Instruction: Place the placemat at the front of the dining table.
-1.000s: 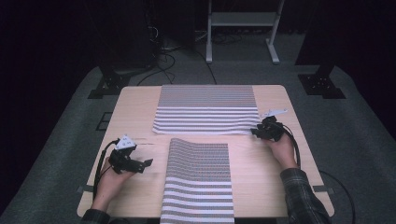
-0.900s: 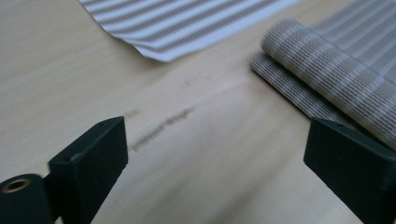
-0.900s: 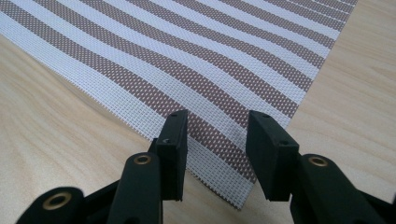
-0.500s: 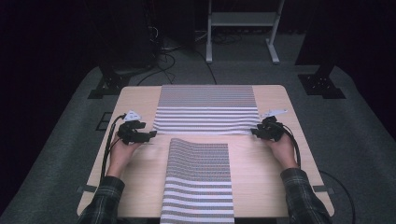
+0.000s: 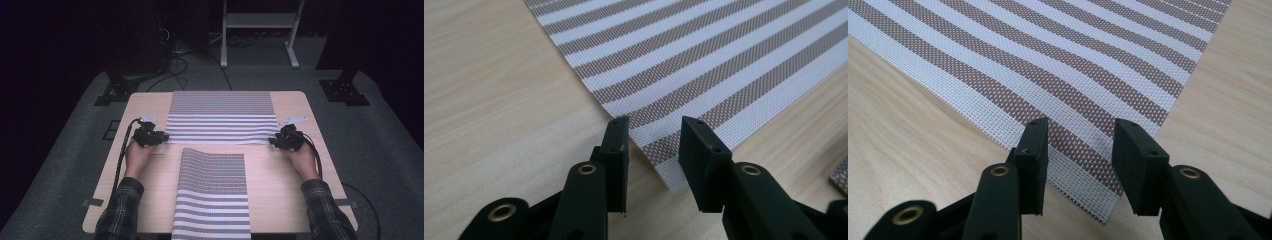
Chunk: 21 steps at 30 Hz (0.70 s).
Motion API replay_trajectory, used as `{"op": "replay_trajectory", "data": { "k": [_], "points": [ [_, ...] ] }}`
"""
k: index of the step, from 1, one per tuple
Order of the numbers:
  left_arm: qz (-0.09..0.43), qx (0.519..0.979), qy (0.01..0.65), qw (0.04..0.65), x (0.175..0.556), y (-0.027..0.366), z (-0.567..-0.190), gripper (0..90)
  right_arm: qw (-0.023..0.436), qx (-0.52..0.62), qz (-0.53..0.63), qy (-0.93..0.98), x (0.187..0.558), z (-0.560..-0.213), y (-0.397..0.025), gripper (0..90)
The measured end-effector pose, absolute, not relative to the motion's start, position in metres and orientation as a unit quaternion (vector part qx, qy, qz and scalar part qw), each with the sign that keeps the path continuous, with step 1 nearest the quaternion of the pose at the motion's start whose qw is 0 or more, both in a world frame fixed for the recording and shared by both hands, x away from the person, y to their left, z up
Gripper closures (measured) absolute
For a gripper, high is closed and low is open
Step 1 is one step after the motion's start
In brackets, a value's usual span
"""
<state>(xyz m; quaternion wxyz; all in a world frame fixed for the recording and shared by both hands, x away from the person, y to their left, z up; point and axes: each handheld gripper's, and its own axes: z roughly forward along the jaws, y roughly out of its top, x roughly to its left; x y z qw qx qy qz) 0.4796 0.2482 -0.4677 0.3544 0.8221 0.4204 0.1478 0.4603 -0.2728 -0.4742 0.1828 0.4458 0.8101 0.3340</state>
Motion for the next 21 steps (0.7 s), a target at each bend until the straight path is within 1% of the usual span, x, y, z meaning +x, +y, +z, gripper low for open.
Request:
{"op": "replay_trajectory", "data": {
  "k": [5, 9, 11, 21],
  "points": [
    [0.158, 0.826, 0.417, 0.346, 0.476, 0.246, -0.468, 73.2, 0.183, 0.445, 0.334, 0.810, 0.460, -0.474, -0.273, 57.3],
    [0.157, 0.828, 0.416, 0.342, 0.472, 0.247, -0.467, 73.9, 0.182, 0.446, 0.335, 0.810, 0.460, -0.474, -0.273, 57.2],
    [0.157, 0.828, 0.416, 0.341, 0.471, 0.248, -0.467, 79.2, 0.183, 0.447, 0.334, 0.810, 0.460, -0.474, -0.273, 57.2],
    [0.156, 0.829, 0.415, 0.342, 0.464, 0.250, -0.467, 80.3, 0.187, 0.448, 0.339, 0.806, 0.457, -0.476, -0.274, 57.3]
  ]
}}
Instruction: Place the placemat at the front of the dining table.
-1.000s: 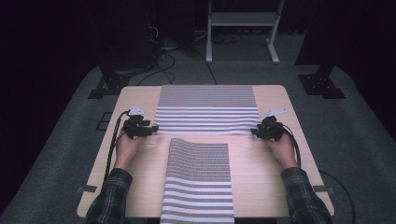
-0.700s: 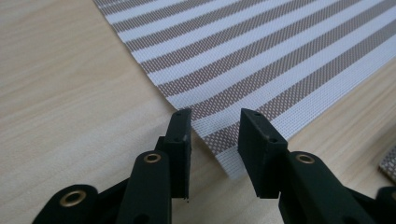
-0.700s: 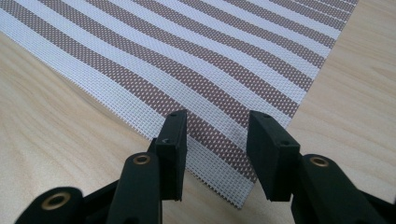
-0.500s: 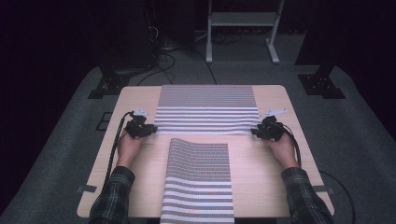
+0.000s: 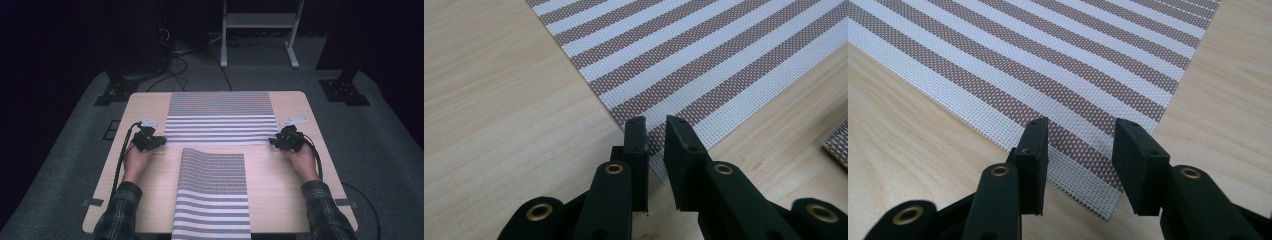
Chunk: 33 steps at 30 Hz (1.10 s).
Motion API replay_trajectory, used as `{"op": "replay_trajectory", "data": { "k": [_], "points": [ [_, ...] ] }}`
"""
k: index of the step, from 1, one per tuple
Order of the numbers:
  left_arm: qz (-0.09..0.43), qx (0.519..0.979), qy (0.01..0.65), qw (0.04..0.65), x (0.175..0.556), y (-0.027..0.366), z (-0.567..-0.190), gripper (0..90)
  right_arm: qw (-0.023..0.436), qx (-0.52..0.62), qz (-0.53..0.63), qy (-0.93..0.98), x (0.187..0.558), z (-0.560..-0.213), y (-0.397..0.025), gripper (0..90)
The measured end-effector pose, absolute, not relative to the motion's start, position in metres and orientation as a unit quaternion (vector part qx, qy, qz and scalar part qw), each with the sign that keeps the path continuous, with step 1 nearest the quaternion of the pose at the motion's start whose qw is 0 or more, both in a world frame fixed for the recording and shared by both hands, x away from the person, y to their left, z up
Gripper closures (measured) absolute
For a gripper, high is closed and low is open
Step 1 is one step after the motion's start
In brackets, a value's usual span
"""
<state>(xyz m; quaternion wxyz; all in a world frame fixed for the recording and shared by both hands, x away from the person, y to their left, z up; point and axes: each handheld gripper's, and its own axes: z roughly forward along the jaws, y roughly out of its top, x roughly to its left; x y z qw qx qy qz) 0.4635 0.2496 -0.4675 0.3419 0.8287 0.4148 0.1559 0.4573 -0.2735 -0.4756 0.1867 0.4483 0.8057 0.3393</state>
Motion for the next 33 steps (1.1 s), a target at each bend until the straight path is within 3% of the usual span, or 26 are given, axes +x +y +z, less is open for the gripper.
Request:
{"op": "replay_trajectory", "data": {
  "k": [8, 15, 20, 24, 31, 33],
  "points": [
    [0.154, 0.830, 0.413, 0.343, 0.462, 0.250, -0.467, 81.3, 0.188, 0.447, 0.340, 0.805, 0.457, -0.476, -0.274, 57.3],
    [0.163, 0.829, 0.416, 0.338, 0.462, 0.250, -0.467, 77.0, 0.187, 0.447, 0.337, 0.807, 0.458, -0.475, -0.273, 55.5],
    [0.171, 0.818, 0.428, 0.345, 0.462, 0.255, -0.465, 44.0, 0.209, 0.465, 0.315, 0.801, 0.457, -0.474, -0.273, 30.6],
    [0.174, 0.811, 0.430, 0.356, 0.459, 0.258, -0.458, 25.6, 0.203, 0.484, 0.339, 0.781, 0.454, -0.469, -0.279, 18.1],
    [0.134, 0.797, 0.440, 0.392, 0.448, 0.261, -0.447, 1.7, 0.191, 0.483, 0.355, 0.777, 0.440, -0.456, -0.282, 9.6],
    [0.144, 0.799, 0.432, 0.393, 0.442, 0.260, -0.444, 1.3, 0.192, 0.483, 0.357, 0.776, 0.436, -0.454, -0.283, 9.4]
  ]
}}
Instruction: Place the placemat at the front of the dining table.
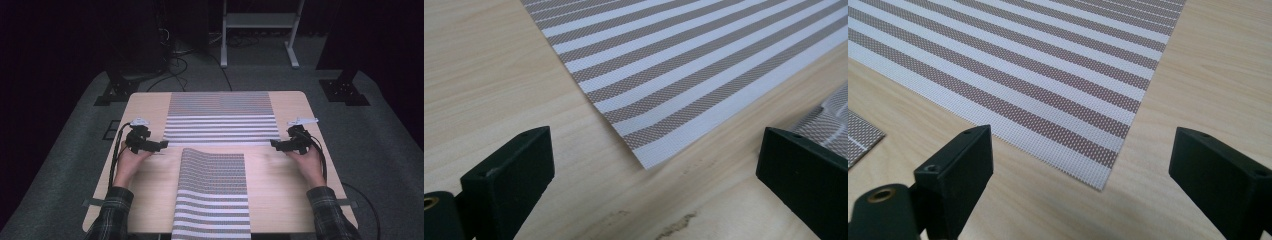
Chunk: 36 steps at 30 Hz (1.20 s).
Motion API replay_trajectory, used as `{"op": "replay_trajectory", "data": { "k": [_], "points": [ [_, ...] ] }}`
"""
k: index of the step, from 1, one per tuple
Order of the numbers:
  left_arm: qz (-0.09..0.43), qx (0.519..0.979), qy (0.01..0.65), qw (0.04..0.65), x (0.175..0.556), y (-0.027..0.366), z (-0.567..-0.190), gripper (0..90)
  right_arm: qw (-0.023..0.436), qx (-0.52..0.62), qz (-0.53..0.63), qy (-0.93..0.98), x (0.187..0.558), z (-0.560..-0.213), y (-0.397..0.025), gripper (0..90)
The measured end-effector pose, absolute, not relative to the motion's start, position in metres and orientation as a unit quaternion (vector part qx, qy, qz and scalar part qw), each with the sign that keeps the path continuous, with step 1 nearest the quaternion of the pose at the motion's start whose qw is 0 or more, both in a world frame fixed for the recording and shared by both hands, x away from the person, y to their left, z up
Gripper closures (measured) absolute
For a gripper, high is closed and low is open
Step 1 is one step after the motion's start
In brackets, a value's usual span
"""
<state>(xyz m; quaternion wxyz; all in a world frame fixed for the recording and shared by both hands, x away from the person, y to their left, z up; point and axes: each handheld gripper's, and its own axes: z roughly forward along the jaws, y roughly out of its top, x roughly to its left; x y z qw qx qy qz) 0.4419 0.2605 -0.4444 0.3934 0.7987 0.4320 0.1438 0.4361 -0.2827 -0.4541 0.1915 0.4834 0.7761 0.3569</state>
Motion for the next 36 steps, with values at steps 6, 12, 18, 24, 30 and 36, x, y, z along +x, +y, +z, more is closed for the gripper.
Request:
{"op": "replay_trajectory", "data": {
  "k": [6, 12, 18, 24, 30, 36],
  "points": [
    [0.153, 0.798, 0.429, 0.395, 0.427, 0.260, -0.440, 0.0, 0.200, 0.466, 0.375, 0.776, 0.425, -0.448, -0.287, 9.3],
    [0.154, 0.801, 0.420, 0.398, 0.416, 0.256, -0.436, 0.0, 0.206, 0.463, 0.385, 0.772, 0.416, -0.444, -0.291, 9.3],
    [0.153, 0.803, 0.418, 0.396, 0.404, 0.256, -0.433, 0.0, 0.205, 0.460, 0.383, 0.774, 0.404, -0.441, -0.294, 9.3],
    [0.159, 0.808, 0.410, 0.393, 0.387, 0.258, -0.431, 0.0, 0.209, 0.456, 0.386, 0.774, 0.392, -0.440, -0.292, 9.4],
    [0.165, 0.812, 0.402, 0.389, 0.369, 0.261, -0.430, 0.0, 0.215, 0.448, 0.385, 0.778, 0.381, -0.440, -0.288, 9.4],
    [0.167, 0.810, 0.405, 0.390, 0.353, 0.270, -0.432, 0.0, 0.217, 0.440, 0.388, 0.780, 0.365, -0.440, -0.289, 9.4]
  ]
}}
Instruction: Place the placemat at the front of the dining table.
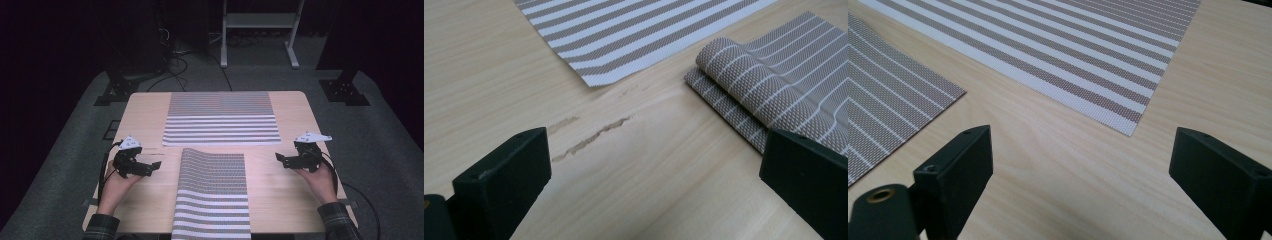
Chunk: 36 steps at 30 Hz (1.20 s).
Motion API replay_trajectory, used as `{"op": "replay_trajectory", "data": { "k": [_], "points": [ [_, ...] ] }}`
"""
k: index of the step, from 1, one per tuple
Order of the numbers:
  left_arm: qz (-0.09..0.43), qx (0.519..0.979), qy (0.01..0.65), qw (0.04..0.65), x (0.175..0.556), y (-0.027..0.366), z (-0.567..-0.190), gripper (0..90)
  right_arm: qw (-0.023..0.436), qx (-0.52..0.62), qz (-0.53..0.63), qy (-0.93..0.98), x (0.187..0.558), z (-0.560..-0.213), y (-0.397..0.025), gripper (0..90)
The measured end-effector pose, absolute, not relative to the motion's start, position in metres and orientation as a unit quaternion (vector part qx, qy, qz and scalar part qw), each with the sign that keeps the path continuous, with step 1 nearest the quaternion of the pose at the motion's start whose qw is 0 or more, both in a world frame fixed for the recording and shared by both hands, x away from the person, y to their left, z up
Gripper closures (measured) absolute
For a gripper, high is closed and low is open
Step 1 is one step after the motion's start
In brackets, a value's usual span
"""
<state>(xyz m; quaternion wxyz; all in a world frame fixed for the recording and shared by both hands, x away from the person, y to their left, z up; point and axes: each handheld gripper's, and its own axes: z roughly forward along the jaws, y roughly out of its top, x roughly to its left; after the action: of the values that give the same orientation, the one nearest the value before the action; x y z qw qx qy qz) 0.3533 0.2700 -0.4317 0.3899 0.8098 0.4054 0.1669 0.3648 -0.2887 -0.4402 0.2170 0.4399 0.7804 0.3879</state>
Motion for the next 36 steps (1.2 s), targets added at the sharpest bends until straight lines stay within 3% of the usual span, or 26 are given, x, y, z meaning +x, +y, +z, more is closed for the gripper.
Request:
{"op": "replay_trajectory", "data": {
  "k": [15, 36],
  "points": [
    [0.171, 0.818, 0.396, 0.382, 0.308, 0.282, -0.443, 0.0, 0.221, 0.421, 0.382, 0.792, 0.322, -0.448, -0.299, 9.4],
    [0.141, 0.853, 0.372, 0.337, 0.281, 0.279, -0.472, 0.0, 0.189, 0.420, 0.361, 0.811, 0.278, -0.478, -0.320, 9.4]
  ]
}}
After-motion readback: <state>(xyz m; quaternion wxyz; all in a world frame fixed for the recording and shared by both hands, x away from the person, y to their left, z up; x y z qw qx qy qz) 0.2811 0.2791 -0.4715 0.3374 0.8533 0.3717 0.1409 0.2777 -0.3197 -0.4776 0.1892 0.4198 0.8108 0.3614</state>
